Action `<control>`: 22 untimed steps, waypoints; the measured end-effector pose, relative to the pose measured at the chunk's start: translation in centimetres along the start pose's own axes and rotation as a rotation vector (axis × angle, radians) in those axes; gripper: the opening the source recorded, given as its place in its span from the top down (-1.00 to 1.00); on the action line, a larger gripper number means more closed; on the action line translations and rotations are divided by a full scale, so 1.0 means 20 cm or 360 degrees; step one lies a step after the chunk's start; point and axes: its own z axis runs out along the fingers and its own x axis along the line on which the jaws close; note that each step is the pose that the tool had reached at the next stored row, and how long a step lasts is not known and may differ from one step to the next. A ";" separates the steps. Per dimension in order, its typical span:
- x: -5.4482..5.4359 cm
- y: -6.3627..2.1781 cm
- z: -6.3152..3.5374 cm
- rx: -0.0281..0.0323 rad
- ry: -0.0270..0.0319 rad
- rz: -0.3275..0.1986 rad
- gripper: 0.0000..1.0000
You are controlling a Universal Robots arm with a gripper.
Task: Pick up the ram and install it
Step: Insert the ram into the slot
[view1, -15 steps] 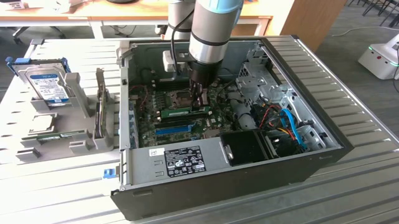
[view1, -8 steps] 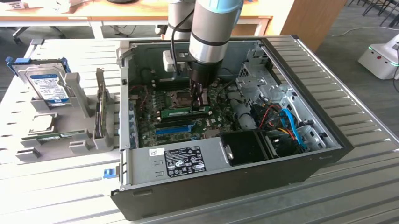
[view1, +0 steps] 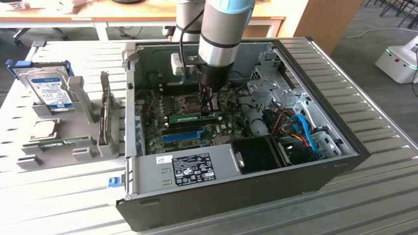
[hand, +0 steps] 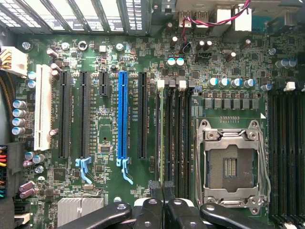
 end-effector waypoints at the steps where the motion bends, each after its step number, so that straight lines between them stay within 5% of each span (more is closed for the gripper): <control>1: 0.00 0.000 0.002 0.00001 -0.00001 0.0000 0.76; 22: 0.00 0.002 0.017 0.00001 -0.00001 0.0000 0.76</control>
